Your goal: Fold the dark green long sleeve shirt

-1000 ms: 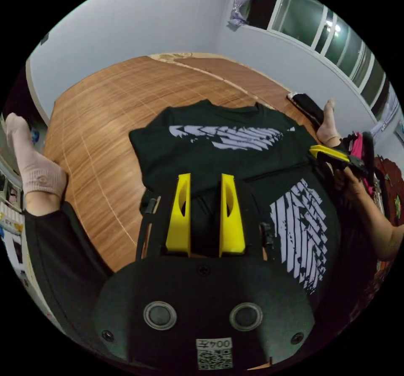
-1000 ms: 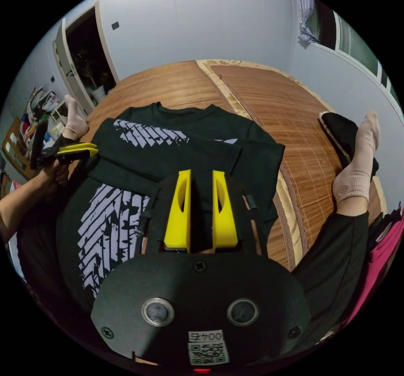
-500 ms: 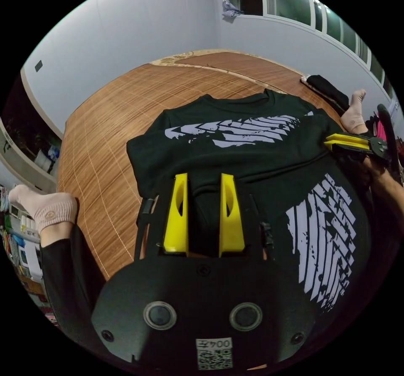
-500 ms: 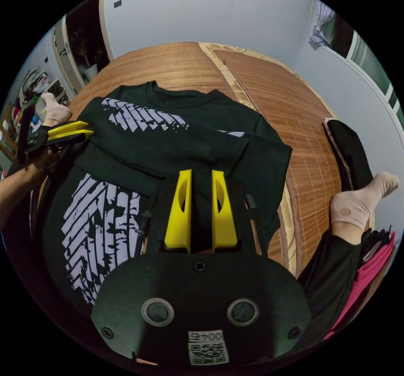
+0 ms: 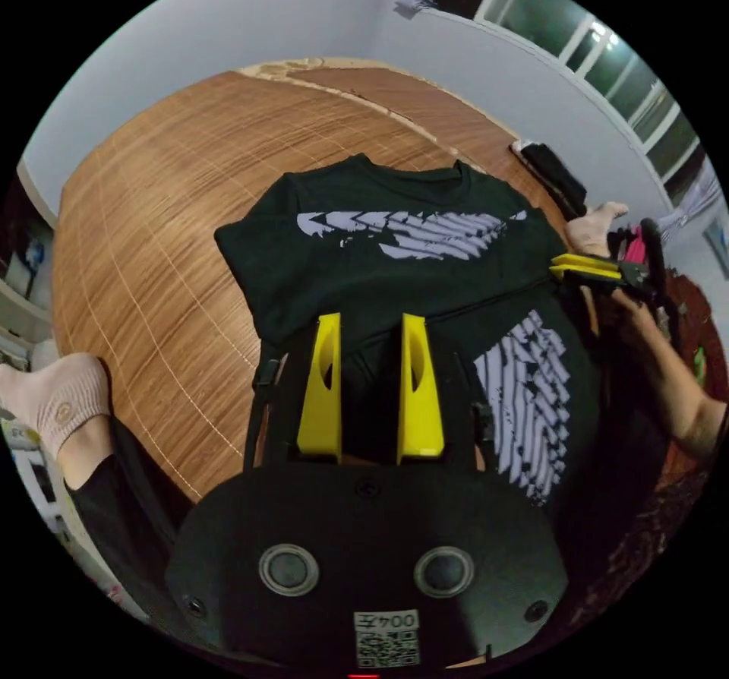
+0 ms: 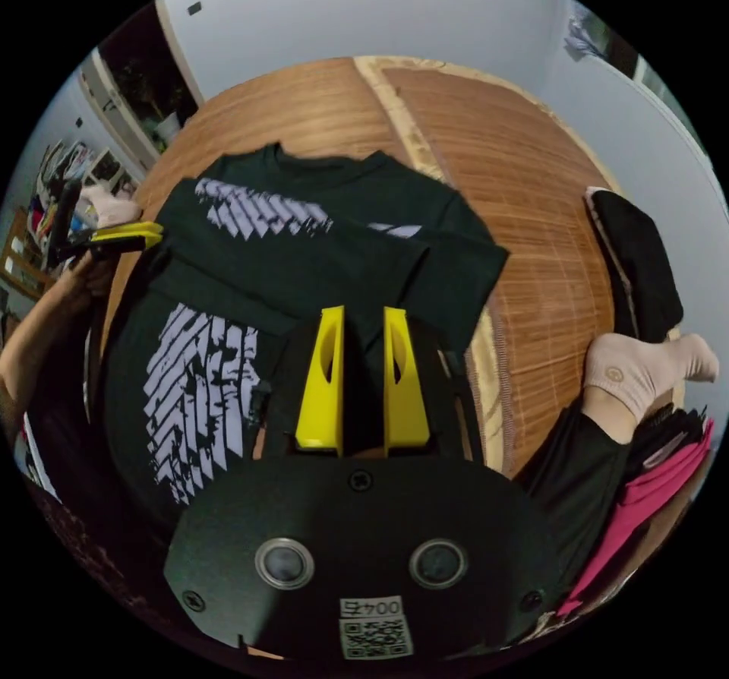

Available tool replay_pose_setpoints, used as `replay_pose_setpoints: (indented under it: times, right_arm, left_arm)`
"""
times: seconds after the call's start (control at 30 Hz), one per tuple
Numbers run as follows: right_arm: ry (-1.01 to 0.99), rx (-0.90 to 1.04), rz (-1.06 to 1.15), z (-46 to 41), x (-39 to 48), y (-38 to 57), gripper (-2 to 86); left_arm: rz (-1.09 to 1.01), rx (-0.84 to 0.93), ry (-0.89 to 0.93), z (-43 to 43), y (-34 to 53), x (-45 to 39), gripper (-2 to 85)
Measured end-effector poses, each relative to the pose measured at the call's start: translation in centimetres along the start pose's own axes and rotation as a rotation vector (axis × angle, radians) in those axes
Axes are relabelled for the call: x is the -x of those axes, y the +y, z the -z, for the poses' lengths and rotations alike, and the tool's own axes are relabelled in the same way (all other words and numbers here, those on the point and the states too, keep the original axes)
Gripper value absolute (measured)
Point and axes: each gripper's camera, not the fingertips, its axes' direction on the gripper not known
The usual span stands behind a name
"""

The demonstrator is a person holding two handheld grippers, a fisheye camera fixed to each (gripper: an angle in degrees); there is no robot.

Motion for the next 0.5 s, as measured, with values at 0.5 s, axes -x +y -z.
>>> replay_pose_setpoints:
  times: [0.5]
  right_arm:
    - [-0.449,-0.120,-0.569,-1.0,-18.2,1.7,8.0]
  left_arm:
    - [0.413,-0.134,0.185,0.9,-2.8,16.3,12.1]
